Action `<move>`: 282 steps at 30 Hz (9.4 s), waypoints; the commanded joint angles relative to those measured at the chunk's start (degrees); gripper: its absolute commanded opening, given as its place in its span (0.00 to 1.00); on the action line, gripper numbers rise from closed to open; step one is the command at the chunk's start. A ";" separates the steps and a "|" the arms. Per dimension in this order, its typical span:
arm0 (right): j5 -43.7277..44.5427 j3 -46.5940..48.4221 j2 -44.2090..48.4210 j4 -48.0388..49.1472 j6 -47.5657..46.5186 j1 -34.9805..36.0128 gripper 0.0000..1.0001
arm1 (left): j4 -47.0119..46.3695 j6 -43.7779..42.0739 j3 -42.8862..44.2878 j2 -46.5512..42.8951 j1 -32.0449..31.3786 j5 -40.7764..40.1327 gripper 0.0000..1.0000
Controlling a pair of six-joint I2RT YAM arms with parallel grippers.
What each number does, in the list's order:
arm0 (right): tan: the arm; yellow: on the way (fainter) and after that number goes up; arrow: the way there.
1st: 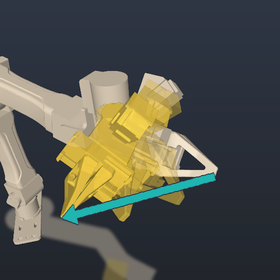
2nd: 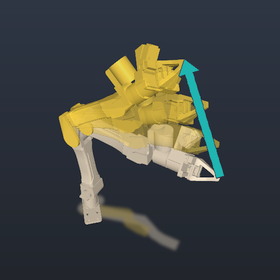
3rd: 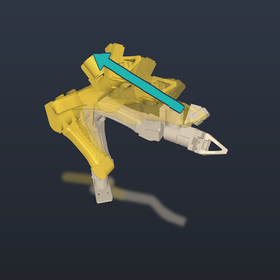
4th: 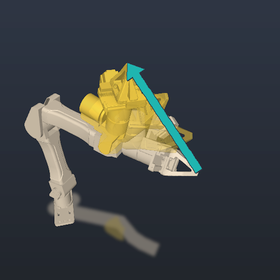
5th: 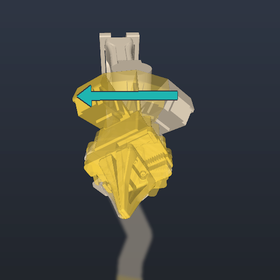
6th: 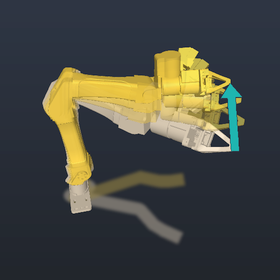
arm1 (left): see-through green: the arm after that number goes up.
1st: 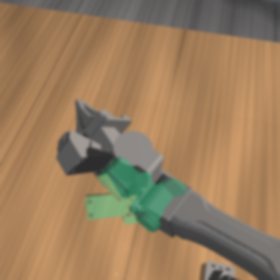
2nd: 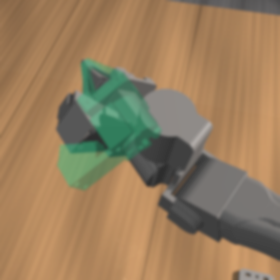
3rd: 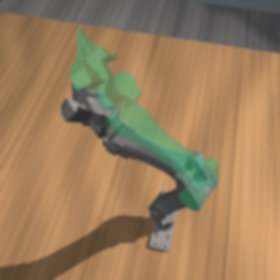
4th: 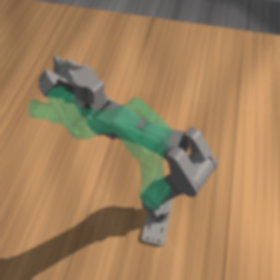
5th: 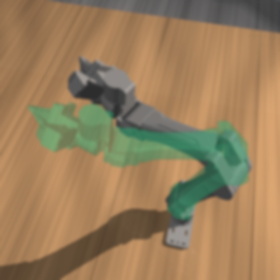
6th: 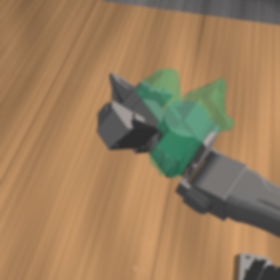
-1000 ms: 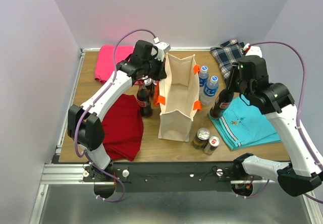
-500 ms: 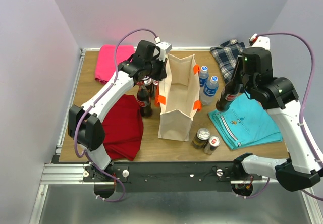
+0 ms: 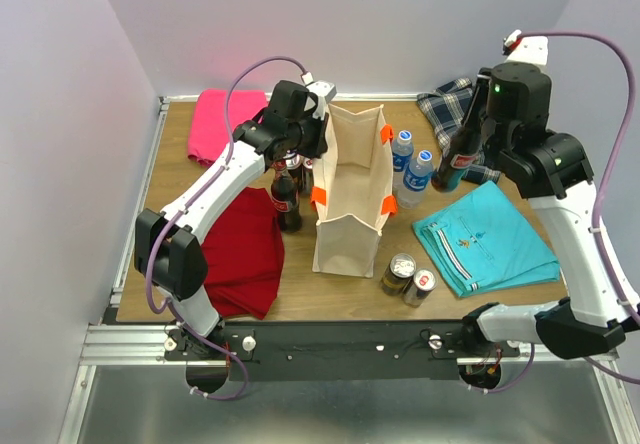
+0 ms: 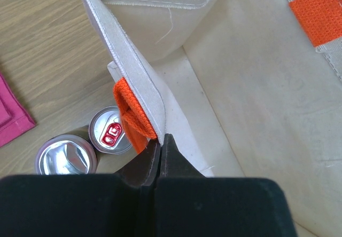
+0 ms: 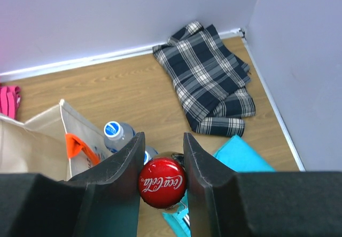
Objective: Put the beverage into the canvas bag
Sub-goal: Place the drink in the canvas bag, then pick up the drink from the center of the board.
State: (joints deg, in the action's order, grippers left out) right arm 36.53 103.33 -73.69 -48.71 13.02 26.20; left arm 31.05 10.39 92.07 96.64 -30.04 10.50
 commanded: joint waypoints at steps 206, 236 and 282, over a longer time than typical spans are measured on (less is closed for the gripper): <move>-12.72 -15.35 -14.91 48.89 -10.12 5.36 0.62 | 3.32 -1.60 7.59 3.03 -1.69 -6.81 0.36; -14.65 -24.22 -6.11 26.38 1.22 5.36 0.66 | 3.23 -4.50 2.68 -8.92 -1.60 -17.52 0.80; -19.48 -25.98 -5.50 24.71 5.71 5.36 0.66 | -1.52 -0.64 -22.29 -28.88 -1.60 -14.10 0.77</move>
State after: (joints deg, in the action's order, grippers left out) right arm 16.38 77.69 -79.96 -23.24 18.61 31.55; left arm 31.75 9.13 69.78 66.50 -31.83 -3.18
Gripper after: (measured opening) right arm 0.654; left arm 0.786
